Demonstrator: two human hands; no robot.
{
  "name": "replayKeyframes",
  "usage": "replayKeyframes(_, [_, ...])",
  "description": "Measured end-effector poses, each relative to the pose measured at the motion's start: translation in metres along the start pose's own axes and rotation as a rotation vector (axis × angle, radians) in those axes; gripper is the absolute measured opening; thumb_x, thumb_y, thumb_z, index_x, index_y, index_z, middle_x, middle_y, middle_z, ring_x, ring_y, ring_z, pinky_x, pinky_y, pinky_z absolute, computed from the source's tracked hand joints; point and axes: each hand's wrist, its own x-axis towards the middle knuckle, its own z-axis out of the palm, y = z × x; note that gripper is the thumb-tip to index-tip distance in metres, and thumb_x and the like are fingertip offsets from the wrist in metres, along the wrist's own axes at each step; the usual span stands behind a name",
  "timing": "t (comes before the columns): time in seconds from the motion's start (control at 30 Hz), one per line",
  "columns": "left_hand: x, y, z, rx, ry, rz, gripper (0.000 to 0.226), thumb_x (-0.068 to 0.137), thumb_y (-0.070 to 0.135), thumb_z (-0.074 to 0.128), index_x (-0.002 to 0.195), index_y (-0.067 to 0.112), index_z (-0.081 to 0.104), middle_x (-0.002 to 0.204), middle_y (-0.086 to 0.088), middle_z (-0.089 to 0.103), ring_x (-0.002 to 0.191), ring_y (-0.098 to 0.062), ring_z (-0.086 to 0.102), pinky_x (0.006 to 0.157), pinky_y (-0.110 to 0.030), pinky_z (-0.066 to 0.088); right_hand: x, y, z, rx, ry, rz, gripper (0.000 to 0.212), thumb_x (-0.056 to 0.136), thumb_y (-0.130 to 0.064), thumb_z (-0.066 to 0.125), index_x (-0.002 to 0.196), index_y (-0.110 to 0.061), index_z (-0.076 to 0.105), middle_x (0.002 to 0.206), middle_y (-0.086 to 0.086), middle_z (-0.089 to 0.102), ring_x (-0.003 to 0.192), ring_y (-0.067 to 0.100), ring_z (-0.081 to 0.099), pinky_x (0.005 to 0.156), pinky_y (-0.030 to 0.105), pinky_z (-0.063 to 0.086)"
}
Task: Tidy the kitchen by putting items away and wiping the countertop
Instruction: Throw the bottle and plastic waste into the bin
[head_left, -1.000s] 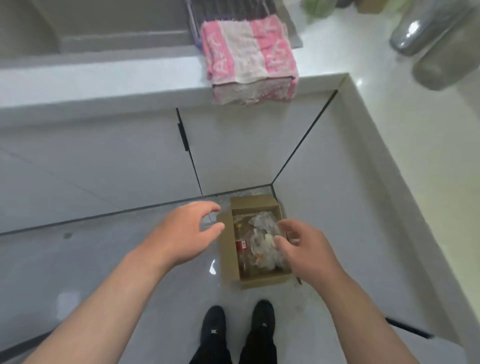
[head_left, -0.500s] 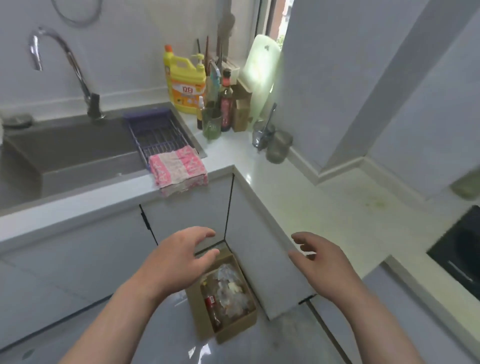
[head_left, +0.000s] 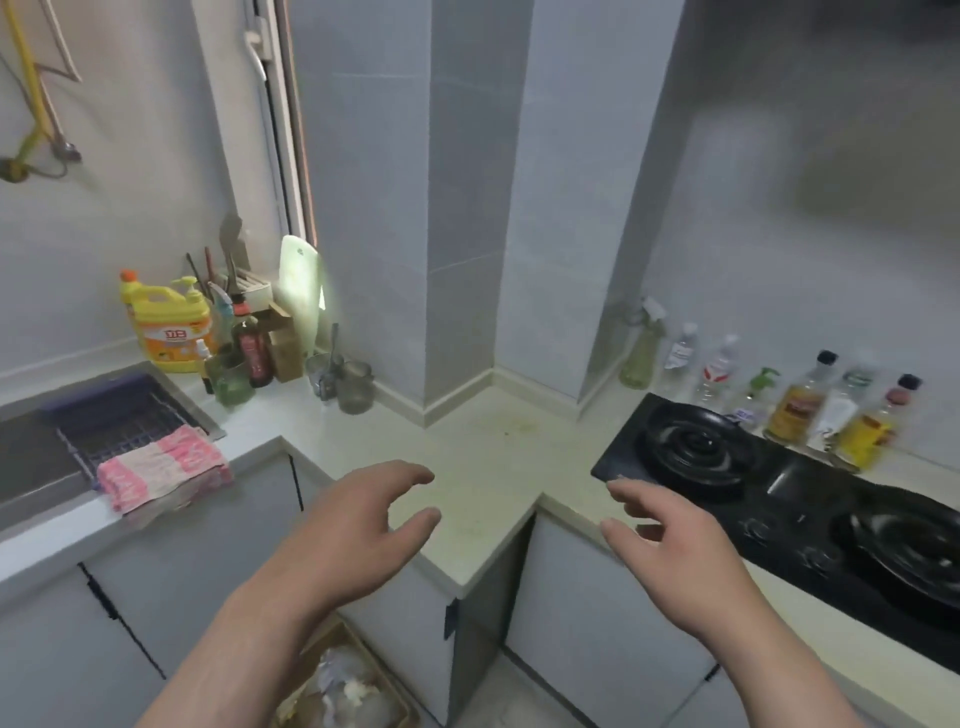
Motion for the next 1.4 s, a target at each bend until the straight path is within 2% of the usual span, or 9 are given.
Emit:
replayKeyframes(0.1, [0.000, 0.047, 0.019, -0.050, -0.002, 0.060, 0.040, 0.094, 0.044, 0.052, 0.133, 0.037, 0.052, 0.134, 0.024, 0.052, 0.124, 0.001, 0.047, 0.100, -0.021, 0.037, -0.030, 0.032, -0.047, -0.006, 0.081, 0.055, 0.037, 0.090, -0.032, 0.067, 0.126, -0.039, 0.060, 0.121, -0.023, 0.058, 0.106, 0.002, 0.057, 0.089, 0.025, 0.045])
replayKeyframes(0.3, [-0.001, 0.139, 0.064, -0.124, -0.043, 0.216, 0.038, 0.094, 0.039, 0.055, 0.131, 0.036, 0.055, 0.131, 0.026, 0.053, 0.122, 0.004, 0.047, 0.095, -0.015, 0.036, -0.093, 0.086, -0.133, -0.059, 0.220, 0.136, 0.037, 0.091, -0.030, 0.066, 0.127, -0.036, 0.060, 0.114, -0.026, 0.055, 0.107, 0.000, 0.054, 0.088, 0.019, 0.040])
replayKeyframes(0.4, [0.000, 0.186, 0.086, -0.162, -0.094, 0.309, 0.036, 0.094, 0.038, 0.055, 0.130, 0.035, 0.056, 0.129, 0.027, 0.054, 0.106, 0.007, 0.050, 0.093, -0.014, 0.037, -0.124, 0.111, -0.171, -0.085, 0.276, 0.200, 0.037, 0.092, -0.032, 0.065, 0.128, -0.039, 0.059, 0.112, -0.027, 0.053, 0.110, 0.002, 0.055, 0.089, 0.020, 0.041])
replayKeyframes(0.6, [0.008, 0.273, 0.119, -0.194, -0.181, 0.492, 0.032, 0.094, 0.039, 0.054, 0.127, 0.040, 0.056, 0.108, 0.047, 0.042, 0.109, 0.012, 0.049, 0.090, -0.006, 0.035, -0.173, 0.152, -0.232, -0.075, 0.446, 0.287, 0.035, 0.092, -0.027, 0.066, 0.126, -0.032, 0.062, 0.113, -0.020, 0.057, 0.107, 0.002, 0.056, 0.086, 0.015, 0.038])
replayKeyframes(0.77, [0.037, 0.326, 0.150, -0.215, -0.243, 0.550, 0.029, 0.092, 0.036, 0.059, 0.121, 0.037, 0.060, 0.099, 0.040, 0.049, 0.101, 0.015, 0.051, 0.094, -0.024, 0.045, -0.193, 0.196, -0.260, -0.065, 0.533, 0.383, 0.033, 0.092, -0.027, 0.065, 0.125, -0.032, 0.062, 0.114, -0.022, 0.057, 0.104, -0.003, 0.055, 0.086, 0.013, 0.039])
replayKeyframes(0.87, [0.059, 0.355, 0.177, -0.214, -0.268, 0.583, 0.030, 0.091, 0.035, 0.059, 0.121, 0.036, 0.061, 0.102, 0.033, 0.054, 0.103, 0.002, 0.055, 0.092, -0.027, 0.046, -0.195, 0.222, -0.276, -0.069, 0.573, 0.443, 0.034, 0.092, -0.026, 0.066, 0.126, -0.030, 0.062, 0.113, -0.023, 0.057, 0.101, -0.011, 0.053, 0.082, 0.003, 0.037])
replayKeyframes(1.03, [0.104, 0.403, 0.233, -0.218, -0.370, 0.640, 0.036, 0.092, 0.037, 0.058, 0.128, 0.037, 0.058, 0.118, 0.028, 0.056, 0.113, 0.000, 0.053, 0.094, -0.023, 0.043, -0.178, 0.265, -0.307, -0.119, 0.594, 0.549, 0.037, 0.093, -0.032, 0.063, 0.131, -0.033, 0.059, 0.129, -0.020, 0.056, 0.116, 0.000, 0.054, 0.101, 0.020, 0.043])
replayKeyframes(1.27, [0.161, 0.464, 0.298, -0.249, -0.499, 0.704, 0.037, 0.092, 0.038, 0.059, 0.129, 0.038, 0.057, 0.119, 0.027, 0.057, 0.089, -0.001, 0.058, 0.091, -0.022, 0.047, -0.145, 0.313, -0.341, -0.196, 0.567, 0.645, 0.041, 0.093, -0.036, 0.063, 0.133, -0.036, 0.055, 0.124, -0.030, 0.051, 0.111, -0.008, 0.050, 0.097, 0.013, 0.041])
replayKeyframes(1.4, [0.180, 0.497, 0.329, -0.253, -0.524, 0.776, 0.037, 0.093, 0.036, 0.059, 0.130, 0.035, 0.057, 0.126, 0.023, 0.057, 0.120, -0.001, 0.052, 0.098, -0.018, 0.039, -0.143, 0.333, -0.359, -0.173, 0.597, 0.711, 0.034, 0.093, -0.039, 0.062, 0.124, -0.046, 0.051, 0.118, -0.035, 0.047, 0.108, -0.009, 0.049, 0.092, 0.009, 0.037])
